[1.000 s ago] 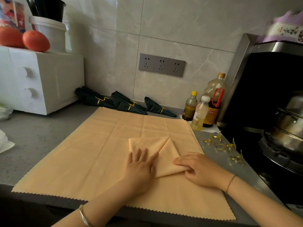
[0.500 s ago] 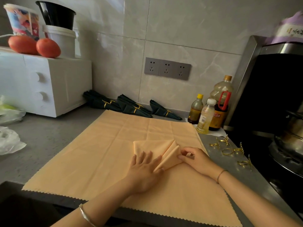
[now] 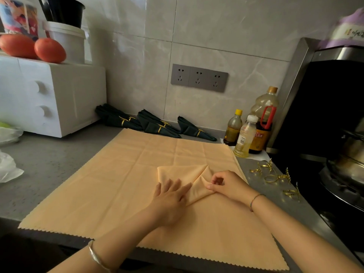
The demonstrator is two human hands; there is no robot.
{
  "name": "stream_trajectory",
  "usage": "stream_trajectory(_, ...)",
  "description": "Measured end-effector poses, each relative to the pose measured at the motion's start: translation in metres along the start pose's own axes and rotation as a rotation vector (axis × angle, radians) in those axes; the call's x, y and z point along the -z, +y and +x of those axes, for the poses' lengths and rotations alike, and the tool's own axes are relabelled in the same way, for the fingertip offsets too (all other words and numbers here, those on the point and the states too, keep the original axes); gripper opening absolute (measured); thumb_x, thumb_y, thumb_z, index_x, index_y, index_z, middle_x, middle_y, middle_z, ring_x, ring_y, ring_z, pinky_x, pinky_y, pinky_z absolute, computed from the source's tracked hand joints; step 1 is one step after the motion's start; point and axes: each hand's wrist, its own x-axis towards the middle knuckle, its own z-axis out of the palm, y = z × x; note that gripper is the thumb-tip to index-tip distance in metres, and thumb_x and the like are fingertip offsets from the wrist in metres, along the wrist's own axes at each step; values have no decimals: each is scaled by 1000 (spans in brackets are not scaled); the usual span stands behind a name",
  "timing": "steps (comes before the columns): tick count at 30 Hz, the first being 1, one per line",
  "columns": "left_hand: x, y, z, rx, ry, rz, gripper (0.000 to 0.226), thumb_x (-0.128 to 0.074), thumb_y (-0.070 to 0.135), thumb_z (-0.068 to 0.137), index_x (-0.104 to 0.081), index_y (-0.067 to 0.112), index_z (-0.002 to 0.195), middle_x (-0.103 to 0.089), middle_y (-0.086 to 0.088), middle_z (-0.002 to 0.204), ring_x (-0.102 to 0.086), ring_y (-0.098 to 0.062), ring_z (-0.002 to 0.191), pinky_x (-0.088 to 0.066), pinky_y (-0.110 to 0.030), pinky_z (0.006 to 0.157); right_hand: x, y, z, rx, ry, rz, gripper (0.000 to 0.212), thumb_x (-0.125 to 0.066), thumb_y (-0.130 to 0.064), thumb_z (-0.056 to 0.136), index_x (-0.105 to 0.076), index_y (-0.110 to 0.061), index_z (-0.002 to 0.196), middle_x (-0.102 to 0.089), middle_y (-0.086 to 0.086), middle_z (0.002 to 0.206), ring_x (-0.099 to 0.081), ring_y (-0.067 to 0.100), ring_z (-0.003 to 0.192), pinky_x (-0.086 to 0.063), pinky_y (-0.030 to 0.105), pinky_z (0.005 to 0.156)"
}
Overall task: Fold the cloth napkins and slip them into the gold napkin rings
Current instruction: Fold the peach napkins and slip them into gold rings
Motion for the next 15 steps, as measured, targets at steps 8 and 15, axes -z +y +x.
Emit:
stream_trajectory(8, 34, -28, 55, 57, 154, 70, 50, -26, 37, 103, -18, 28, 151, -27, -3, 155, -22, -24, 142, -19, -36, 113, 1, -2, 7, -103, -28, -7, 21, -77, -34, 74, -58, -24, 75, -57, -8, 74, -49, 7, 67, -43, 27, 68)
stream_trajectory(15, 49, -29, 61, 166, 295, 173, 34, -34, 38, 101, -56, 22, 122, -62, 0, 117, -58, -20, 105, -38, -27, 71, 1, -3, 11, -190, 77, -73, 28, -76, -40, 72, -52, -25, 77, -56, -7, 81, -54, 13, 77, -48, 32, 76)
